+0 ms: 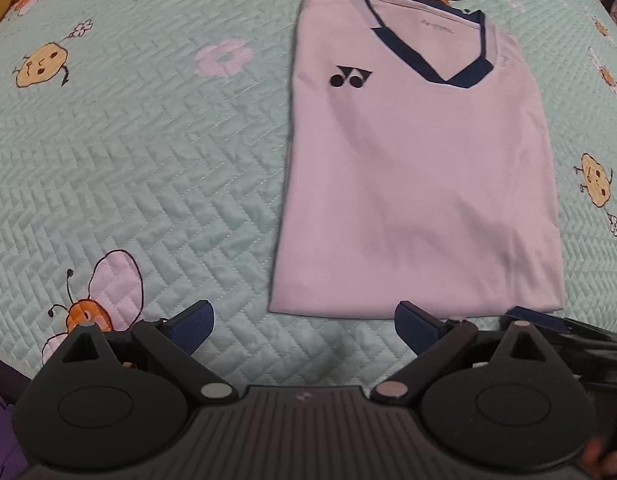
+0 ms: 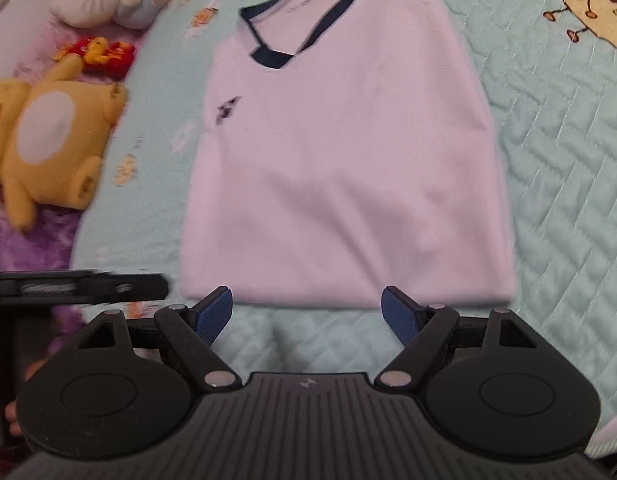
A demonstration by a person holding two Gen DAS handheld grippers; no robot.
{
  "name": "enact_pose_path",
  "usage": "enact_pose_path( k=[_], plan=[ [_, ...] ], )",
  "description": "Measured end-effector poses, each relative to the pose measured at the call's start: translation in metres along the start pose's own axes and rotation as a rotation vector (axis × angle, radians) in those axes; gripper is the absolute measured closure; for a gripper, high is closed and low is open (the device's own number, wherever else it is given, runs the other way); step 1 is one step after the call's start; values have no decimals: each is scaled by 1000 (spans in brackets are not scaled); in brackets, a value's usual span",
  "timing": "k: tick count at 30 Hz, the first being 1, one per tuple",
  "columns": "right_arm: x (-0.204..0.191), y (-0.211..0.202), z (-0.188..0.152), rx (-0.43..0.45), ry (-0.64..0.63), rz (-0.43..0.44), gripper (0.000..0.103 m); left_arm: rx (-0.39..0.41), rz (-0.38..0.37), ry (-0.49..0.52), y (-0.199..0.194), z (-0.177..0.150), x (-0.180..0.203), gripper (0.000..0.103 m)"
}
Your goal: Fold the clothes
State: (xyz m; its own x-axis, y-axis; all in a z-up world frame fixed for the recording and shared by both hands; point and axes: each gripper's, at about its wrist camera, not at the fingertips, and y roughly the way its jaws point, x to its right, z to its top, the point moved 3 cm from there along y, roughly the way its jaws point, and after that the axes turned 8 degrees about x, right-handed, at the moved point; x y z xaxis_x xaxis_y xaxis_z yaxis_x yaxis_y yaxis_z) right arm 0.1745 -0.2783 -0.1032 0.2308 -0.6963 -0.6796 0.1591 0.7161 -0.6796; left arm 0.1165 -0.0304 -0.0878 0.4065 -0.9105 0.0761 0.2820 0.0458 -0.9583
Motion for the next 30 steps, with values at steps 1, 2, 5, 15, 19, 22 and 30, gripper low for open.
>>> enact_pose_path(
  k=[1, 2, 5, 15, 19, 22, 30],
  plan=[
    [-2, -7, 5, 18, 27, 45, 21, -3, 1, -9, 1, 0, -1, 3],
    [-3, -15, 12, 46, 39, 67, 21, -3, -1, -12, 1, 0, -1, 3],
    [-7, -31, 31, 124, 33, 64, 21, 0, -18, -3, 2, -1, 4, 3],
    [30, -30, 55, 202, 93, -27, 21, 19, -234, 76, 16, -12, 60, 4],
    [51, -25, 61, 213, 109, -87, 21, -22, -188, 71, 27, -21, 60, 6],
    [57, -30, 62, 241, 119, -75, 21, -12, -192, 53, 22, -20, 51, 6],
    [-20, -45, 61, 291, -186, -168, 21, 57, -71, 95, 3, -8, 42, 6]
  ],
)
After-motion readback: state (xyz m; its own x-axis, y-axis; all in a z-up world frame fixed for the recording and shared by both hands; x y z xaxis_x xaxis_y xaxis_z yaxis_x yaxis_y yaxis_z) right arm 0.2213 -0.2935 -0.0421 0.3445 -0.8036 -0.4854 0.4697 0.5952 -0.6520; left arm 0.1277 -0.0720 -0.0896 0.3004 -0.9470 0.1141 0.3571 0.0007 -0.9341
